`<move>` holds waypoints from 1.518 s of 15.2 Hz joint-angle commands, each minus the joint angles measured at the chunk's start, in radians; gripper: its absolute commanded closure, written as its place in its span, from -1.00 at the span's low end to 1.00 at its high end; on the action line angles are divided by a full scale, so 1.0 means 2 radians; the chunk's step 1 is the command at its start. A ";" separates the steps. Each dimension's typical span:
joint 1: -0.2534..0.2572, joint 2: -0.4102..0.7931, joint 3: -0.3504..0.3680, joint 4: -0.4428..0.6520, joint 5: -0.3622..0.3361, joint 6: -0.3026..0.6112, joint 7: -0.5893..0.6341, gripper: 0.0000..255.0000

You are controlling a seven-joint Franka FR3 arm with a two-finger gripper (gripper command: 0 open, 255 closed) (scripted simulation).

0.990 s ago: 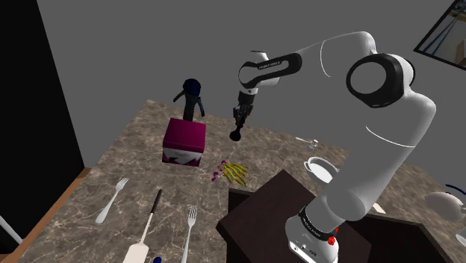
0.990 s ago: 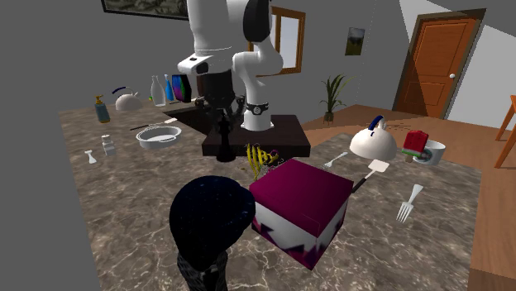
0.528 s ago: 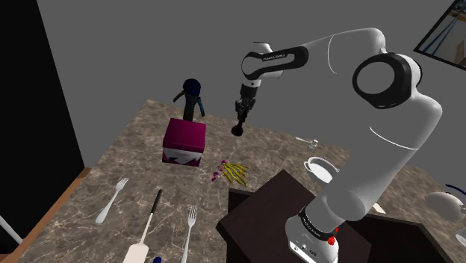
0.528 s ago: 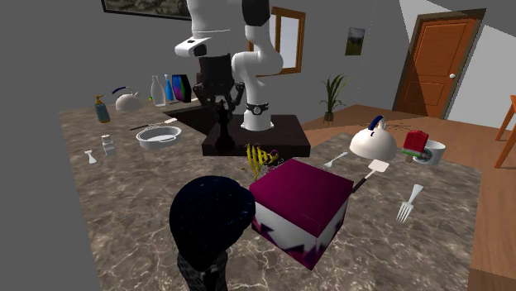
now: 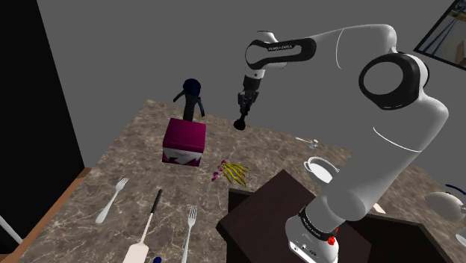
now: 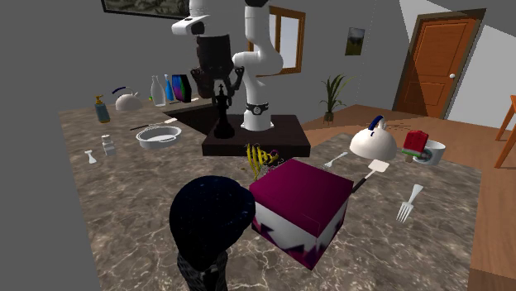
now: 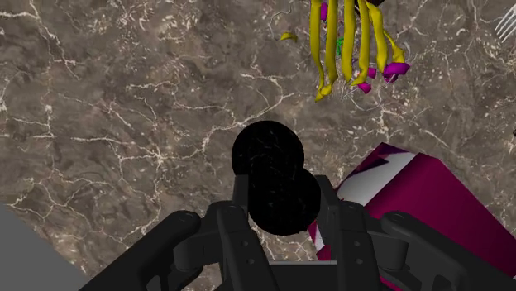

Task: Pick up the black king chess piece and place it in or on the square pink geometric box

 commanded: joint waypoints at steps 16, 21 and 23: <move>0.077 0.179 0.059 0.294 0.024 -0.111 0.137 1.00; 0.095 0.255 0.068 0.416 0.026 -0.156 0.167 1.00; 0.096 0.254 0.068 0.400 0.026 -0.141 0.166 1.00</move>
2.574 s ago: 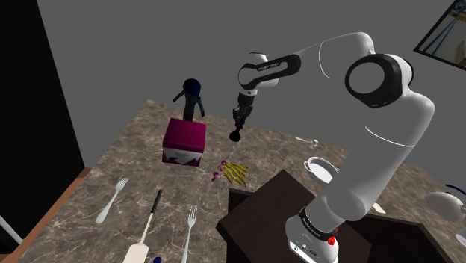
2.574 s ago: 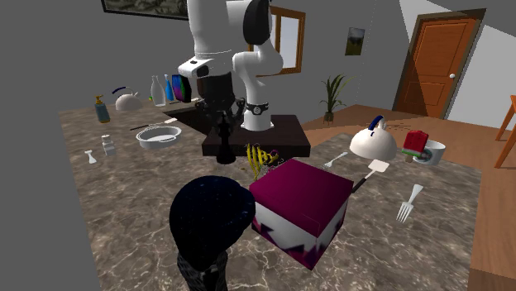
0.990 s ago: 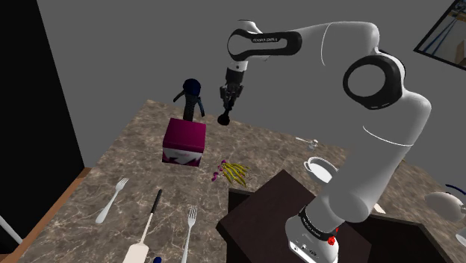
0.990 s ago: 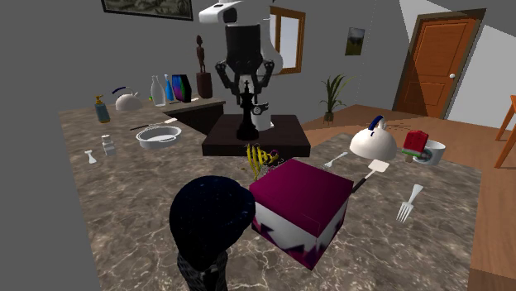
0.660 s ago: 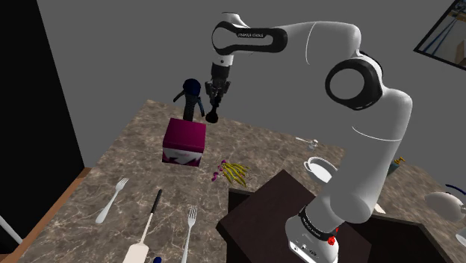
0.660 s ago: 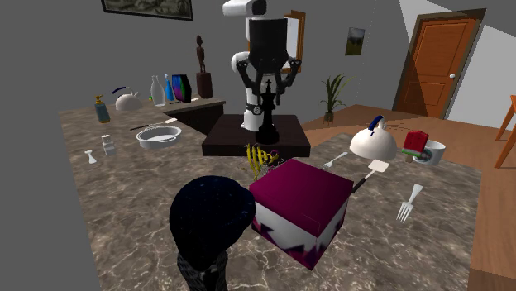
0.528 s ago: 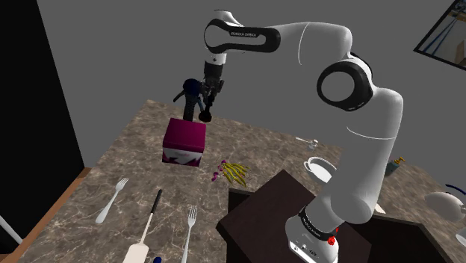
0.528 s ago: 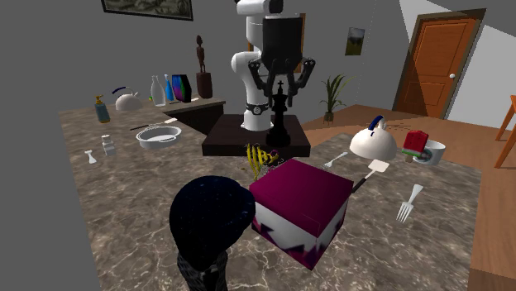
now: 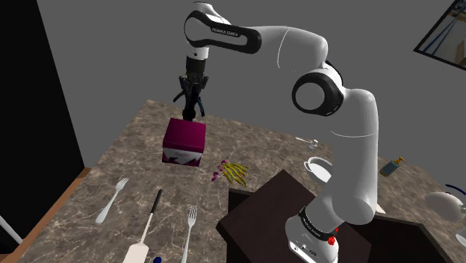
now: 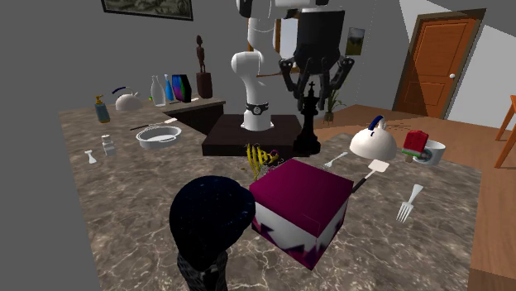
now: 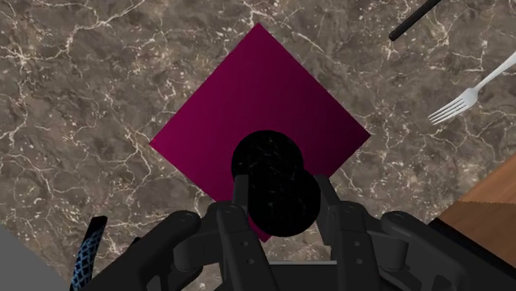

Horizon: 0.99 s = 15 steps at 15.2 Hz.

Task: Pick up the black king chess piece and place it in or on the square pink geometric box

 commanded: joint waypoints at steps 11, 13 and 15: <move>0.002 0.008 0.000 -0.067 0.001 0.075 -0.003 1.00; 0.002 0.011 0.000 -0.076 0.001 0.087 -0.004 1.00; 0.002 0.014 0.000 -0.085 0.001 0.099 -0.004 1.00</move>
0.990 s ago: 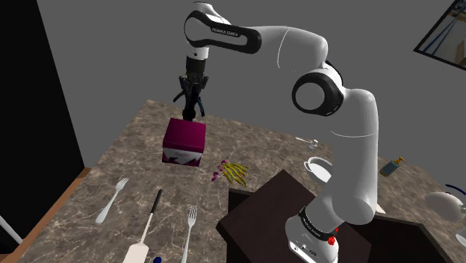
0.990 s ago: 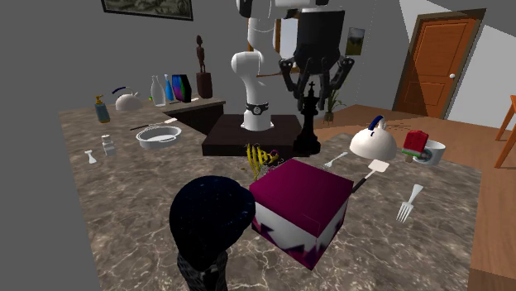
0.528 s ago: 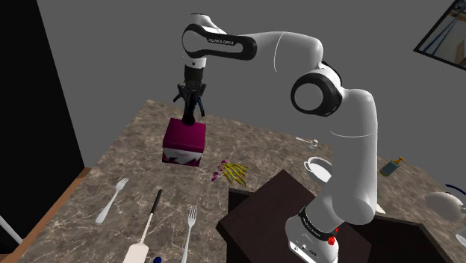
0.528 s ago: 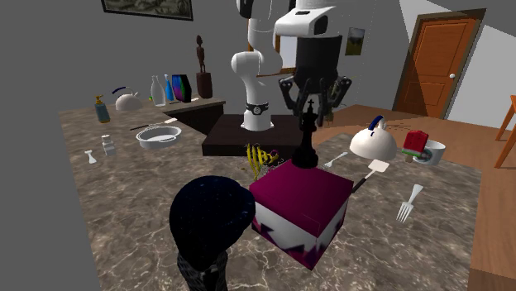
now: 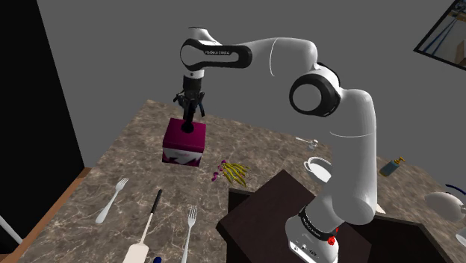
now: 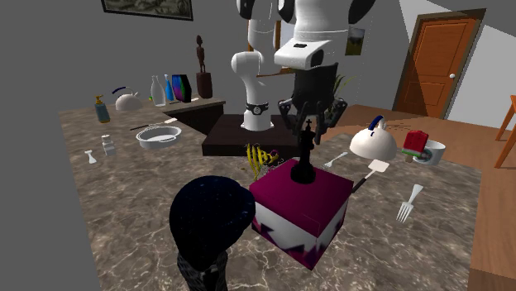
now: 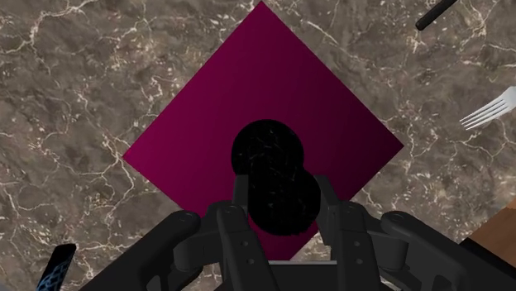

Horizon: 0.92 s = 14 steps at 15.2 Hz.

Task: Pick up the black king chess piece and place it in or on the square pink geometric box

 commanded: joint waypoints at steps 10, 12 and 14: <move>0.000 0.005 0.000 -0.008 0.000 0.013 -0.001 -1.00; 0.000 0.005 0.000 -0.008 0.000 0.013 -0.001 -1.00; 0.000 0.005 0.000 -0.008 0.000 0.013 -0.001 -1.00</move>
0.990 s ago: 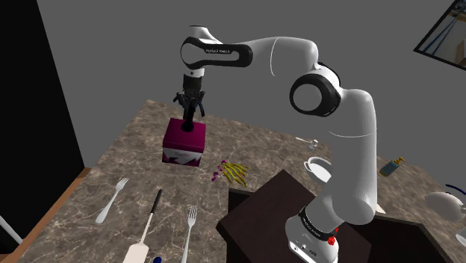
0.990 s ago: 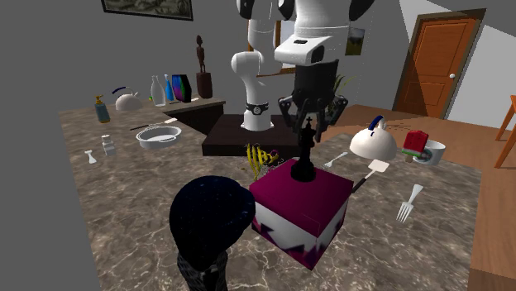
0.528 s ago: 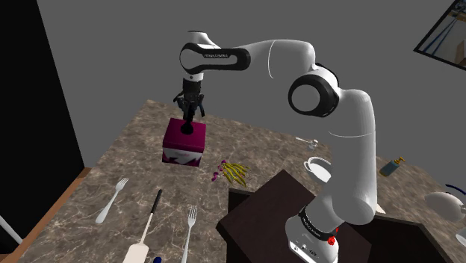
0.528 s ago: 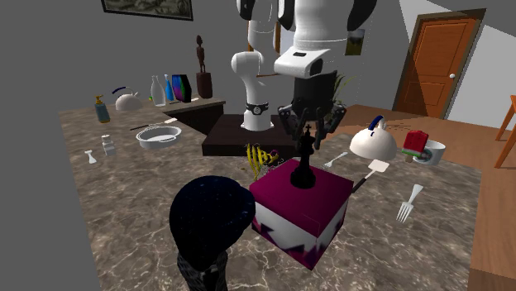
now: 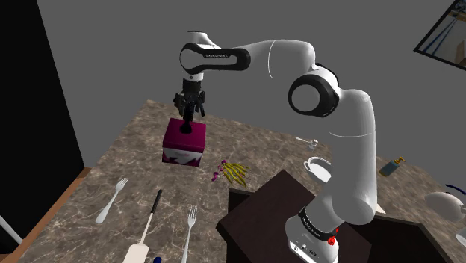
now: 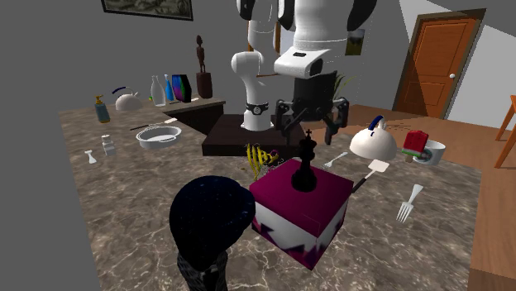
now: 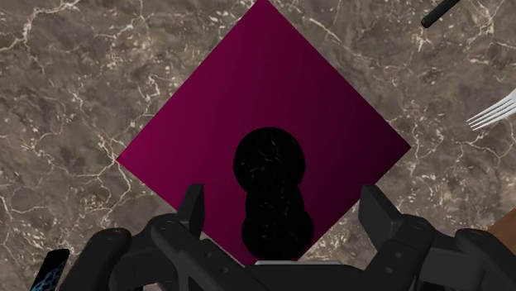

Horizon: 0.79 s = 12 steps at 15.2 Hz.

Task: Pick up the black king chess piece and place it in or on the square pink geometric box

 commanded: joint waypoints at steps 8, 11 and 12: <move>-0.003 0.004 -0.001 0.070 -0.001 -0.066 0.002 -1.00; -0.003 0.004 -0.001 0.070 -0.001 -0.066 0.002 -1.00; -0.003 0.004 -0.001 0.070 -0.001 -0.066 0.002 -1.00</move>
